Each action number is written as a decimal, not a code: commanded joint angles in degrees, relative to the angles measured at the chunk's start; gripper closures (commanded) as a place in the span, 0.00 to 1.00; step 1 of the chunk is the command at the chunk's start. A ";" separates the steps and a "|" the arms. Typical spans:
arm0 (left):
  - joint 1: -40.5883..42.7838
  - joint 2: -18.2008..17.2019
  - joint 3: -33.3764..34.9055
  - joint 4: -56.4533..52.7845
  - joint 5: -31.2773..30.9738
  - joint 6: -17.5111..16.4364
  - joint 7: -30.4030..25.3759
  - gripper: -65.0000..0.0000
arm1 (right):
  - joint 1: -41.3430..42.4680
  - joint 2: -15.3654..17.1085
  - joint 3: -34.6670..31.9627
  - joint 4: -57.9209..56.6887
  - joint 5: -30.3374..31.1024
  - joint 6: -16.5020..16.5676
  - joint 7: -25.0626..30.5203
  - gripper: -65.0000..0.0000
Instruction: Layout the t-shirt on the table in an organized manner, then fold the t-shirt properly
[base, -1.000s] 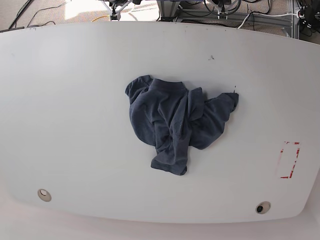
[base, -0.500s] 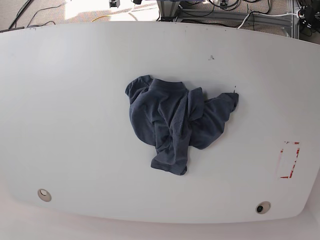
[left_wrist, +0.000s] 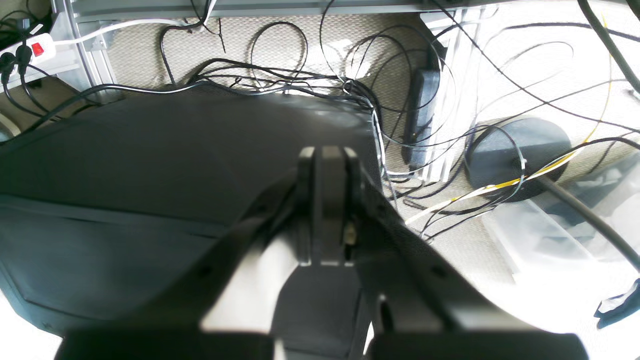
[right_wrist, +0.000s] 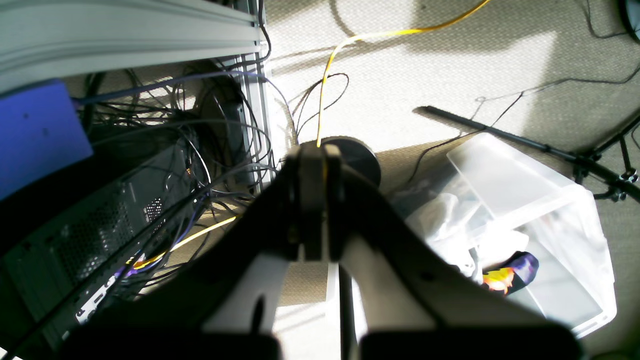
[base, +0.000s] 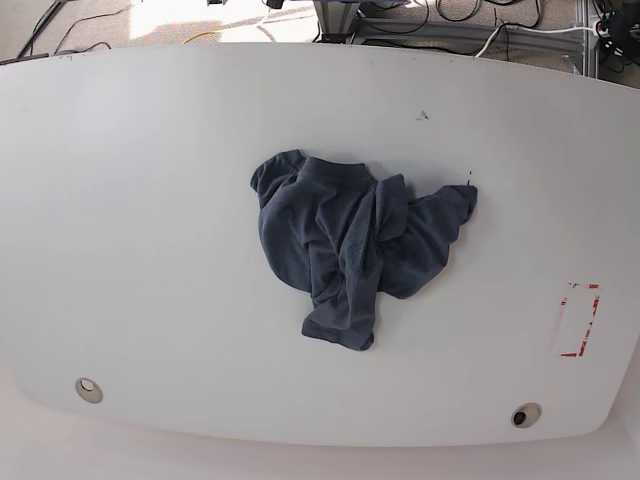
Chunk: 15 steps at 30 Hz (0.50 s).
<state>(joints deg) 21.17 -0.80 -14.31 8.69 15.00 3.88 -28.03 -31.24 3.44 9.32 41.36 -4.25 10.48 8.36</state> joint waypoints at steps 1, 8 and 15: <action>2.00 -1.09 -0.07 -0.03 -0.10 0.30 -2.52 0.99 | -2.73 0.21 0.13 3.51 0.16 0.20 0.21 0.99; 4.72 -1.80 -0.16 0.32 -0.10 0.30 -6.21 0.99 | -7.13 0.29 0.13 8.97 0.51 0.20 0.12 0.99; 10.52 -1.62 -0.16 9.91 -0.10 0.30 -7.88 0.99 | -11.96 0.29 0.13 15.03 0.51 0.29 0.12 0.99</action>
<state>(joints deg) 29.34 -2.39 -14.50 16.03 14.90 4.01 -35.27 -41.21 3.46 9.30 54.43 -4.12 10.70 7.68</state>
